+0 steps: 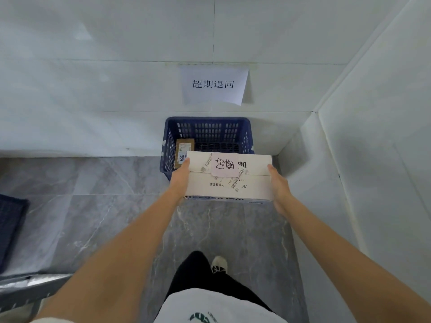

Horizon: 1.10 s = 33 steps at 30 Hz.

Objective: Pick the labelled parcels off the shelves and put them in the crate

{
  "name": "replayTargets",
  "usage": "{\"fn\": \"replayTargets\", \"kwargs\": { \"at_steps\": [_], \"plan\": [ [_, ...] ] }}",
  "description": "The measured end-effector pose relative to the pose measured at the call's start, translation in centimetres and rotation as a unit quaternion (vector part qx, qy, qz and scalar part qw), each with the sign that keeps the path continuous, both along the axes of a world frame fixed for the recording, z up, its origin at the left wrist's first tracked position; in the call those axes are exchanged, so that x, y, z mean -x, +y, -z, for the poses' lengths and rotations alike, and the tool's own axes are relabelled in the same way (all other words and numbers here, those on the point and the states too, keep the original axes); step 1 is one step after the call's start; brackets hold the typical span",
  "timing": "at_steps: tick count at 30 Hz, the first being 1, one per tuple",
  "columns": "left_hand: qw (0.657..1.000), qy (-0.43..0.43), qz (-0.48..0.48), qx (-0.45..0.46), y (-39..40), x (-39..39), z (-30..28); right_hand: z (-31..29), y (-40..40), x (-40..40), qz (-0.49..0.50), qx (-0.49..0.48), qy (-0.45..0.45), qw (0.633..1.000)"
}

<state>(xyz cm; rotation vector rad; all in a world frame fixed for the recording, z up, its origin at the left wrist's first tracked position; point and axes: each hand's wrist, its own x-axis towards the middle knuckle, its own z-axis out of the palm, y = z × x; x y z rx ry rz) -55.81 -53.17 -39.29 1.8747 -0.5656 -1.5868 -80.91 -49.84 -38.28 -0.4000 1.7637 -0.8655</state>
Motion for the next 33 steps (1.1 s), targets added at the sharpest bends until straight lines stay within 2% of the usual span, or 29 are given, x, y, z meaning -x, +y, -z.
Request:
{"fn": "replayTargets", "kwargs": {
  "at_steps": [4,12,16,20,26,33],
  "plan": [
    [0.999,-0.020,-0.020,-0.021,-5.0,0.2,1.6,1.6,-5.0,0.0,-0.016,-0.032,-0.014,0.999],
    [0.996,-0.013,-0.006,-0.084,-15.8,0.3,5.9,6.6,-15.8,-0.5,-0.014,-0.063,0.042,0.997],
    [0.995,-0.013,0.000,-0.102,-20.0,0.7,7.3,8.6,-20.4,-0.9,-0.020,-0.086,0.025,0.996],
    [0.992,-0.023,0.008,-0.120,-23.0,1.1,9.5,11.3,-23.6,-0.6,-0.009,-0.110,-0.036,0.993],
    [0.987,-0.027,0.005,-0.159,-25.8,1.3,16.4,16.4,-27.3,0.4,-0.003,-0.154,-0.095,0.984],
    [0.986,-0.036,0.010,-0.165,-29.6,1.4,25.0,23.0,-30.9,2.3,0.000,-0.180,-0.095,0.979]
  ]
}}
